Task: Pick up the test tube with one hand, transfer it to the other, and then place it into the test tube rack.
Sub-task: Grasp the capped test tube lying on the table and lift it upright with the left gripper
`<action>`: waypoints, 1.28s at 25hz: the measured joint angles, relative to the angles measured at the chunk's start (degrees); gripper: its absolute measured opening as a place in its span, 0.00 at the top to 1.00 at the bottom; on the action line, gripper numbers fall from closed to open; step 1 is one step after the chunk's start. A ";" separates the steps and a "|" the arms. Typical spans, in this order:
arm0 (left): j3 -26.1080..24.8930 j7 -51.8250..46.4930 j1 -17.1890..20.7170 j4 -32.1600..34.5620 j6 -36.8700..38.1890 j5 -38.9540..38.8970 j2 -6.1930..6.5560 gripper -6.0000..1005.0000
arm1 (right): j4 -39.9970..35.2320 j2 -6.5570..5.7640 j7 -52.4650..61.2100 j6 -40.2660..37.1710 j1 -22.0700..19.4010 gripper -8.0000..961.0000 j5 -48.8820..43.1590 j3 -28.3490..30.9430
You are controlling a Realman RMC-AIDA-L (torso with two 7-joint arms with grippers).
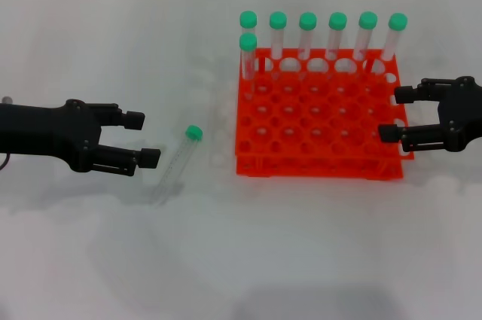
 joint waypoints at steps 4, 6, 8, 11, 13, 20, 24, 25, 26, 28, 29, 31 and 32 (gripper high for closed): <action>-0.05 -0.17 0.00 0.00 0.00 -0.02 0.00 0.12 | -0.02 0.01 0.00 0.00 0.01 0.16 0.00 0.00; -0.17 -0.36 -0.03 0.00 0.00 -0.03 0.00 0.12 | -0.08 0.01 0.00 0.02 0.03 0.16 0.01 0.00; -0.23 -0.63 -0.08 0.00 0.00 -0.04 0.05 0.12 | -0.08 0.02 0.00 0.09 0.06 0.16 0.05 0.00; -0.26 -0.98 -0.18 0.00 0.00 -0.07 0.14 0.12 | -0.02 0.02 0.00 0.37 0.13 0.16 0.06 0.00; -0.20 -1.24 -0.27 0.00 -0.03 -0.08 0.16 0.12 | -0.02 0.04 -0.01 0.59 0.12 0.16 0.08 0.00; -0.01 -4.17 -1.19 0.47 -1.09 1.33 0.44 0.12 | 0.03 0.54 -0.01 1.99 0.01 0.16 0.10 0.00; -0.04 -9.52 -3.81 0.60 -2.14 6.88 1.02 0.12 | 0.04 0.94 -0.12 2.80 -0.03 0.16 0.12 0.00; -0.03 -10.49 -4.43 0.60 -2.33 8.07 1.03 0.12 | 0.07 1.06 -0.13 2.87 -0.03 0.16 0.15 0.00; -0.09 -12.12 -5.26 0.60 -2.83 9.80 1.04 0.12 | 0.09 1.13 -0.14 2.92 -0.03 0.16 0.20 0.00; -0.01 -14.85 -6.49 0.60 -3.95 12.21 1.02 0.12 | 0.12 1.28 -0.15 3.03 -0.02 0.16 0.36 -0.03; 0.00 -15.99 -7.00 0.53 -4.49 13.26 1.01 0.12 | 0.13 1.34 -0.16 3.06 -0.01 0.16 0.45 -0.09; 0.04 -18.77 -8.34 0.24 -5.61 15.87 0.80 0.12 | 0.15 1.39 -0.17 3.09 0.01 0.16 0.61 -0.23; 0.04 -18.77 -8.34 0.24 -5.61 15.87 0.80 0.12 | 0.16 1.41 -0.17 3.09 -0.01 0.16 0.66 -0.25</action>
